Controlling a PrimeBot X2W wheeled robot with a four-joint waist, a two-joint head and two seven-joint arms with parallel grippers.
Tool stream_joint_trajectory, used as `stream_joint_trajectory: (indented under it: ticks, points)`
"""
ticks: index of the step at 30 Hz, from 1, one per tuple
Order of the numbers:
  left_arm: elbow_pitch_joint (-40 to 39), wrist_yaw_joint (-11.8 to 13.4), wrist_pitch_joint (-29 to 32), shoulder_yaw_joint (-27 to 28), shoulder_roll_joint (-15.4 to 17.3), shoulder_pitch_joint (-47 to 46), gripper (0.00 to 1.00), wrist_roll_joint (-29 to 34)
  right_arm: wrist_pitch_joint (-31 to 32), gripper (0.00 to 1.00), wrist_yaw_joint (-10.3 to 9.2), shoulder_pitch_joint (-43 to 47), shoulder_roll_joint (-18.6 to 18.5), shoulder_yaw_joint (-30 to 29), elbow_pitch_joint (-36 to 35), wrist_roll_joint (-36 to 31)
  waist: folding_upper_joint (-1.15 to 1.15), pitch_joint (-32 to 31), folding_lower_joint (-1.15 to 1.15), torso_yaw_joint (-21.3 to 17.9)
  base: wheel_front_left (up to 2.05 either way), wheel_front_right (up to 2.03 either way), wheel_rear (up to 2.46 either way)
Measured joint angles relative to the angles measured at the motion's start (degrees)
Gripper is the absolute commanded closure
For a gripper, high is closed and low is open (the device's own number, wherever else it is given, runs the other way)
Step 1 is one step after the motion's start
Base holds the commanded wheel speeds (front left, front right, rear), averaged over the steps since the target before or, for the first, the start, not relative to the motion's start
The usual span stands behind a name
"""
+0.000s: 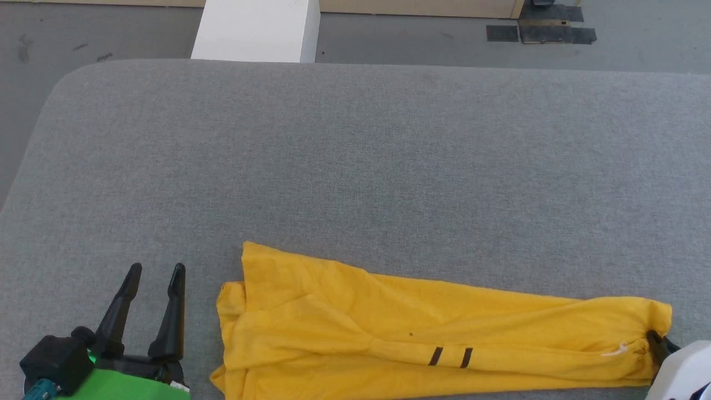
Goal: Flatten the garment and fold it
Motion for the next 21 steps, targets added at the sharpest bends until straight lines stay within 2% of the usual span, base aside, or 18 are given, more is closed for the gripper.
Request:
stream_joint_trajectory:
  ticks: [6,14,17,21]
  points:
    - [1.18,-0.23,0.00,-0.34,-0.30,-0.01,0.00,1.77,0.00,1.00,0.00,-0.35,-0.81,-5.58,-2.02,-3.68,0.00,-0.46,0.00,-0.51,0.00,0.00,0.00]
    - [3.19,-0.24,0.01,-0.26,-1.33,0.02,0.00,3.19,2.49,1.00,-0.02,-0.25,-6.47,-14.75,-3.91,-6.38,0.00,-1.19,0.00,-0.99,0.00,0.00,0.00]
    - [3.61,-0.24,0.01,-0.21,-1.59,0.02,0.00,3.30,3.64,1.00,-0.02,-0.24,-6.72,-14.06,-5.49,-5.84,0.00,-1.38,0.00,-1.07,0.00,0.00,0.00]
    - [4.41,-0.25,0.00,-0.35,-1.86,0.01,0.00,3.86,6.54,1.00,-0.05,-0.23,-4.14,-5.63,-8.47,0.46,0.00,-1.80,0.00,-1.20,0.00,0.00,0.00]
